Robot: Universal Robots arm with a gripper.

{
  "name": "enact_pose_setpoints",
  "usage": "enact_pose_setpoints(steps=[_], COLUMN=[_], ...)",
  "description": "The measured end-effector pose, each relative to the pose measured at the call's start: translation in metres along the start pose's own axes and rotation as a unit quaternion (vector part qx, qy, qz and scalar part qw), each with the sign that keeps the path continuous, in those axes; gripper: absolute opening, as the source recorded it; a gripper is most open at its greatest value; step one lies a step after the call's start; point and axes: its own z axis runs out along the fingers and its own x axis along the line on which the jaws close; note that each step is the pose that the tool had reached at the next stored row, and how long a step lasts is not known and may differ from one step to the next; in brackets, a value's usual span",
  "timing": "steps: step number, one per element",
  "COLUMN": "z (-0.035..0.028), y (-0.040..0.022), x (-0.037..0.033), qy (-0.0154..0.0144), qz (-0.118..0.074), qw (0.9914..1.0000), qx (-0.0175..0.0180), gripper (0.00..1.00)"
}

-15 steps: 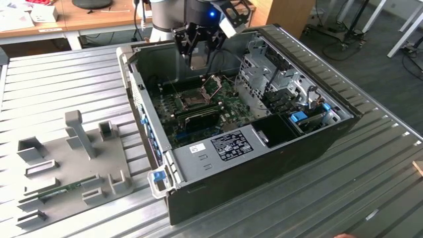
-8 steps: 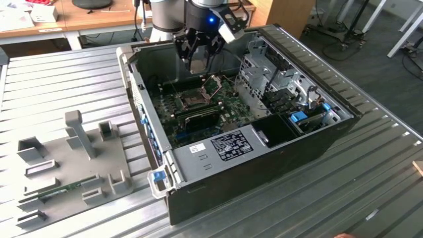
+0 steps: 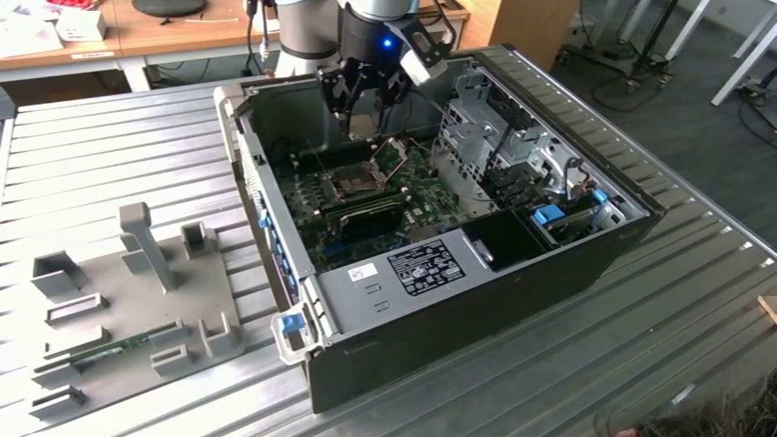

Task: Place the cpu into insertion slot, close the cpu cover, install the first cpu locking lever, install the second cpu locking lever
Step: 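Place the cpu into insertion slot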

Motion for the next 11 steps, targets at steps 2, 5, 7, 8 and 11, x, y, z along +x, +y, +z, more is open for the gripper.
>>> enact_pose_setpoints(steps=[2, 5, 7, 8, 11], z=[0.0, 0.0007, 0.0013, 0.0013, 0.0015], y=[0.0, -0.0001, -0.0001, -0.0001, -0.0001], x=[0.0, 0.0, 0.0, 0.0, 0.0], qy=[0.0, 0.0, 0.0, 0.0, 0.0], qz=[0.0, 0.0, 0.0, 0.0, 0.0], qw=[1.0, 1.0, 1.0, 1.0, 1.0], qx=[0.0, 0.0, 0.0, 0.0, 0.0], gripper=[0.54, 0.54, 0.54, 0.54, 0.54])
